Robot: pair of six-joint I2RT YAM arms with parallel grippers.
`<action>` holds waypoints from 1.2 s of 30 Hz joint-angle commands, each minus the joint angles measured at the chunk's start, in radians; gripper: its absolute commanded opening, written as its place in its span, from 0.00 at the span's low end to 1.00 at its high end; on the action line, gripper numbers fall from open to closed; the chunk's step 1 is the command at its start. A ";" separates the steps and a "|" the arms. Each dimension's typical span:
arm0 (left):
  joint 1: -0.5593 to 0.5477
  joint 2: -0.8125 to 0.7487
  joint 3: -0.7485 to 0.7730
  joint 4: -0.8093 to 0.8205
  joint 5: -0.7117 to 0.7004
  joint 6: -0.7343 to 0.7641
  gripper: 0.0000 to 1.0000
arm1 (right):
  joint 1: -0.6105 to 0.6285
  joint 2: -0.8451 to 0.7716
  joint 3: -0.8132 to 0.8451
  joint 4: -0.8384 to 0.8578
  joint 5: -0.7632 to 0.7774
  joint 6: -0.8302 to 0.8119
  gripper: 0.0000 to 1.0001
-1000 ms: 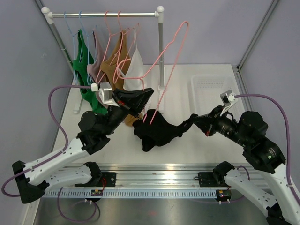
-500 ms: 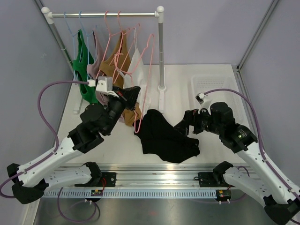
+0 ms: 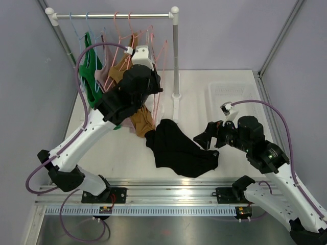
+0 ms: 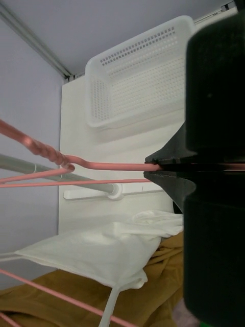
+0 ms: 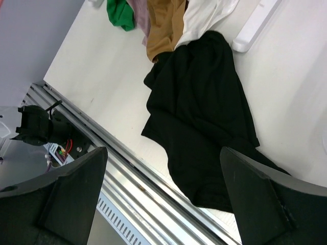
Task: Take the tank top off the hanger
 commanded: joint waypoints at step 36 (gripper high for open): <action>0.353 0.491 0.615 -0.032 0.305 0.146 0.35 | -0.002 -0.026 0.028 0.014 -0.005 0.015 0.99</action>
